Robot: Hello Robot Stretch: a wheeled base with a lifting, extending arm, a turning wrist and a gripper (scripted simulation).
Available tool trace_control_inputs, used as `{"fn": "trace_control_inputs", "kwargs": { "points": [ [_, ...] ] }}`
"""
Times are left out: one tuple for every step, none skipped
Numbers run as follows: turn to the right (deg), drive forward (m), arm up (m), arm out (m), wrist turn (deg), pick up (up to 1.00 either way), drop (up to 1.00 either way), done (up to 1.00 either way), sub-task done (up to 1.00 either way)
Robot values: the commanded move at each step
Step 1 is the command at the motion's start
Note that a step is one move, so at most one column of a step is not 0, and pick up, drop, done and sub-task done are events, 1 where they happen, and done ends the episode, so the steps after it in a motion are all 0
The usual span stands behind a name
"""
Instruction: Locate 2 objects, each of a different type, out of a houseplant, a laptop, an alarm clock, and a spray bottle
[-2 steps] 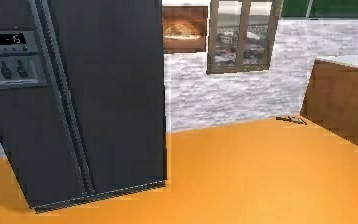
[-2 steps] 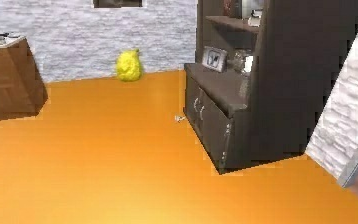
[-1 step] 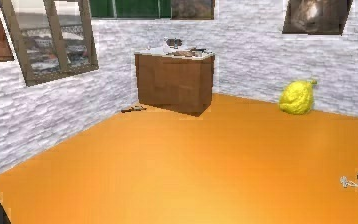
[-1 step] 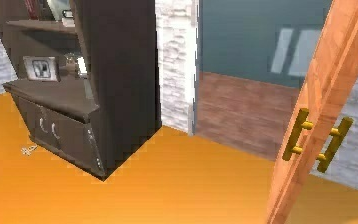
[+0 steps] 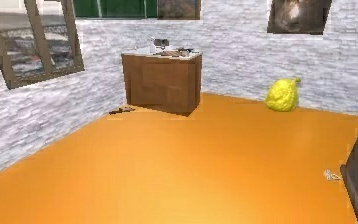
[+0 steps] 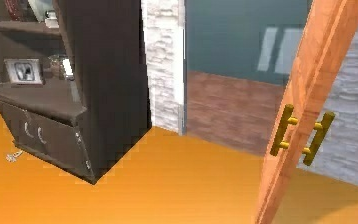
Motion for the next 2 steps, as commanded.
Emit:
{"fn": "trace_control_inputs", "kwargs": {
  "points": [
    [0.0,1.00,0.00,0.00,0.0,0.00,0.00,0.00,0.00],
    [0.0,1.00,0.00,0.00,0.0,0.00,0.00,0.00,0.00]
  ]
}}
